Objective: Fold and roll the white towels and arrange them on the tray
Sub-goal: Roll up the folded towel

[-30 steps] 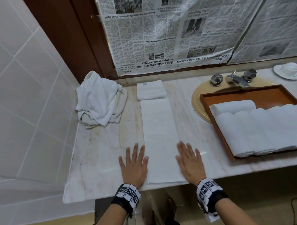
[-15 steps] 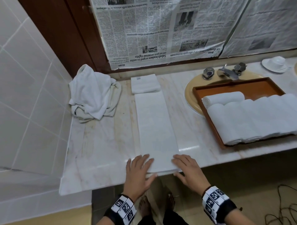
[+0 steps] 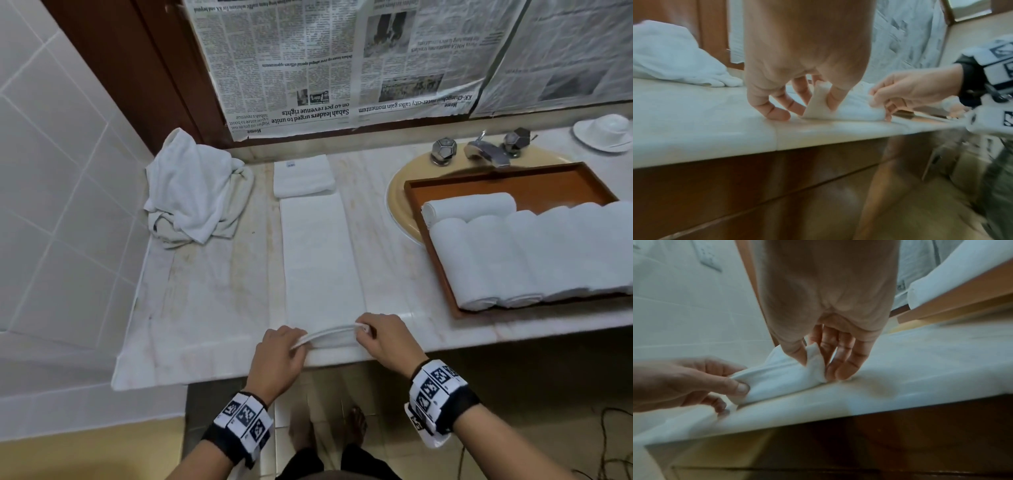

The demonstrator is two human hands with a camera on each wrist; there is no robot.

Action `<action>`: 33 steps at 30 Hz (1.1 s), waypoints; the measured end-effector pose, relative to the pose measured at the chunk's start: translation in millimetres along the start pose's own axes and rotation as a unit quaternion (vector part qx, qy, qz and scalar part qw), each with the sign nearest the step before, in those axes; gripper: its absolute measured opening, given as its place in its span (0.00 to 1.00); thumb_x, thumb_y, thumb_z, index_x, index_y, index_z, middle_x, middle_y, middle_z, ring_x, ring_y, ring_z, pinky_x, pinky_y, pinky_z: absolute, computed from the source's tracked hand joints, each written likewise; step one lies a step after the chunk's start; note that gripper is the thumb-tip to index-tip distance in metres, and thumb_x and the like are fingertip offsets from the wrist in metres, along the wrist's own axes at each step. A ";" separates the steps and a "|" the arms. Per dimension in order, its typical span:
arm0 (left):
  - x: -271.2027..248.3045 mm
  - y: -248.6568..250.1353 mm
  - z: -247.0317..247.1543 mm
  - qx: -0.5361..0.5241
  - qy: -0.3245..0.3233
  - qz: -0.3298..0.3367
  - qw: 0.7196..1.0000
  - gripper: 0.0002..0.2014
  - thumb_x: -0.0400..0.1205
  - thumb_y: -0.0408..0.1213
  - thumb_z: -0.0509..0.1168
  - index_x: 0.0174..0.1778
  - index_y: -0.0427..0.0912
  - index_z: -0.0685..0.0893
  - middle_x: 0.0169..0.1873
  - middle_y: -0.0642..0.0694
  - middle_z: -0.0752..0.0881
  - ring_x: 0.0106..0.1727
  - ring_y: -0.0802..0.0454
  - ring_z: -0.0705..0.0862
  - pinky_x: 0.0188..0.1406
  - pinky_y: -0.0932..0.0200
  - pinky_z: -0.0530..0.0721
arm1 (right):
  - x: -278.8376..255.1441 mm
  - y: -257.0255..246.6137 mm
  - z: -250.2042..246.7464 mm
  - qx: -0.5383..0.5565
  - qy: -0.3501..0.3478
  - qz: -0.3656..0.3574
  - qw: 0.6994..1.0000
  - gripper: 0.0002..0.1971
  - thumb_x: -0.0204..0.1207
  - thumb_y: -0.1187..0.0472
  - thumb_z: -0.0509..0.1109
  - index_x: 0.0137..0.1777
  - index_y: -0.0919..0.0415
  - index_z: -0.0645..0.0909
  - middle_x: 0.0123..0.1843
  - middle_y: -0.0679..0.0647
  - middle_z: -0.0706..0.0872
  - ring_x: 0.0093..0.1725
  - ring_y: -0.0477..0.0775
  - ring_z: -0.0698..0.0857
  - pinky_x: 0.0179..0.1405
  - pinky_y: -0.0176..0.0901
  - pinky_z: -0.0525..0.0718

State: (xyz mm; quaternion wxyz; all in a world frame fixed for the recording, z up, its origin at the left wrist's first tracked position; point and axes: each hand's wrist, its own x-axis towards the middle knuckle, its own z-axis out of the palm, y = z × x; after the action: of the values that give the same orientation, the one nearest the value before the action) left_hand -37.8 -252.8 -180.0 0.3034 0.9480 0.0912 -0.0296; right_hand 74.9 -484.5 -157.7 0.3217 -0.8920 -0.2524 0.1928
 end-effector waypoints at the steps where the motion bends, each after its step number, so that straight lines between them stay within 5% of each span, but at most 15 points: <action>1: 4.6 3.3 -3.2 -0.019 0.002 -0.023 1.000 0.11 0.83 0.55 0.60 0.55 0.59 0.84 0.44 0.57 0.85 0.47 0.51 0.82 0.47 0.51 0.80 | 3.3 0.1 -0.5 0.020 0.012 0.016 1.000 0.07 0.79 0.56 0.66 0.43 0.55 0.83 0.33 0.47 0.85 0.34 0.47 0.81 0.38 0.46 0.80; 6: 23.4 12.1 -12.5 -0.061 0.030 -0.154 0.986 0.12 0.82 0.52 0.67 0.56 0.52 0.80 0.40 0.52 0.86 0.47 0.50 0.84 0.42 0.56 0.75 | 12.4 -1.3 6.1 -0.003 0.058 0.041 0.997 0.08 0.81 0.54 0.69 0.55 0.55 0.78 0.45 0.46 0.80 0.41 0.49 0.81 0.43 0.45 0.80; 8: 25.7 14.1 -10.7 -0.065 0.053 -0.163 0.983 0.11 0.82 0.51 0.68 0.54 0.52 0.77 0.40 0.52 0.82 0.44 0.50 0.82 0.40 0.56 0.73 | 13.0 -2.9 10.7 -0.081 0.085 -0.009 0.993 0.07 0.80 0.59 0.71 0.54 0.58 0.78 0.50 0.50 0.77 0.43 0.54 0.80 0.36 0.48 0.81; 11: 20.8 14.4 -4.3 -0.023 0.088 -0.096 0.991 0.08 0.83 0.44 0.68 0.57 0.52 0.79 0.50 0.52 0.75 0.45 0.51 0.79 0.38 0.55 0.77 | 10.9 -2.1 15.9 -0.200 0.073 -0.094 0.972 0.13 0.63 0.67 0.83 0.41 0.60 0.82 0.43 0.52 0.79 0.39 0.54 0.80 0.22 0.41 0.74; 13: 16.3 10.8 3.2 0.038 0.084 -0.011 0.996 0.07 0.82 0.37 0.67 0.53 0.53 0.82 0.48 0.52 0.76 0.44 0.48 0.78 0.32 0.52 0.80 | 9.9 -2.2 14.9 -0.234 0.057 -0.125 0.962 0.14 0.60 0.57 0.85 0.40 0.58 0.84 0.43 0.51 0.81 0.41 0.53 0.81 0.26 0.40 0.78; 15: 14.1 7.7 7.3 0.072 0.077 0.038 0.994 0.06 0.80 0.41 0.64 0.50 0.54 0.83 0.45 0.54 0.79 0.43 0.47 0.79 0.30 0.52 0.81 | 8.3 -3.6 12.0 -0.251 0.024 -0.129 0.959 0.20 0.56 0.45 0.82 0.42 0.56 0.84 0.45 0.50 0.81 0.42 0.52 0.82 0.29 0.40 0.81; 18: 11.5 13.0 3.1 0.115 0.059 0.062 0.990 0.12 0.76 0.56 0.65 0.51 0.56 0.83 0.47 0.58 0.81 0.46 0.50 0.78 0.32 0.53 0.80 | 13.1 -7.7 9.3 -0.303 0.009 -0.124 0.945 0.17 0.51 0.52 0.82 0.37 0.57 0.82 0.40 0.51 0.81 0.39 0.53 0.81 0.27 0.42 0.78; 21: 16.5 19.7 -3.3 0.159 0.025 0.054 0.986 0.16 0.71 0.60 0.66 0.51 0.58 0.82 0.48 0.59 0.81 0.48 0.49 0.78 0.32 0.54 0.79 | 22.2 -8.9 8.4 -0.306 0.012 -0.125 0.944 0.08 0.59 0.54 0.73 0.33 0.57 0.81 0.36 0.51 0.81 0.36 0.54 0.81 0.26 0.43 0.76; 24: 28.2 22.3 -7.9 0.155 0.016 0.035 0.987 0.13 0.73 0.52 0.61 0.50 0.56 0.84 0.48 0.58 0.82 0.50 0.47 0.81 0.34 0.53 0.79 | 28.2 -8.3 3.5 -0.227 0.013 -0.081 0.970 0.15 0.71 0.52 0.59 0.43 0.59 0.84 0.41 0.51 0.84 0.44 0.55 0.83 0.33 0.46 0.80; 26: 38.5 22.7 -14.0 0.107 -0.006 -0.003 0.994 0.13 0.80 0.50 0.61 0.56 0.55 0.86 0.51 0.57 0.85 0.55 0.49 0.80 0.44 0.54 0.79 | 33.1 -11.2 -2.7 -0.186 -0.003 -0.026 0.982 0.16 0.79 0.51 0.59 0.56 0.59 0.82 0.51 0.52 0.84 0.54 0.54 0.80 0.44 0.48 0.81; 28: 48.6 20.0 -25.8 -0.020 -0.021 -0.062 0.998 0.11 0.83 0.49 0.65 0.57 0.53 0.88 0.51 0.55 0.88 0.55 0.53 0.82 0.51 0.57 0.78 | 38.1 -14.4 -5.2 -0.133 -0.003 0.022 0.991 0.13 0.82 0.52 0.60 0.58 0.58 0.79 0.51 0.52 0.84 0.53 0.55 0.80 0.47 0.48 0.80; 33: 63.4 2.1 -36.3 -0.149 0.025 -0.153 0.977 0.05 0.82 0.47 0.70 0.50 0.53 0.88 0.42 0.55 0.88 0.47 0.54 0.85 0.47 0.64 0.78 | 47.8 -12.1 -6.4 0.003 0.052 0.098 0.994 0.13 0.83 0.51 0.64 0.62 0.55 0.75 0.50 0.51 0.83 0.49 0.55 0.83 0.50 0.47 0.80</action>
State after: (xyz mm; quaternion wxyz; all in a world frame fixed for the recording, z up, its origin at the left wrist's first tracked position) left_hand 24.9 -223.6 -156.3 0.4311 0.8674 0.2457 -0.0380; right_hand 112.3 -452.1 -153.7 0.3168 -0.9201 -0.1464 0.1777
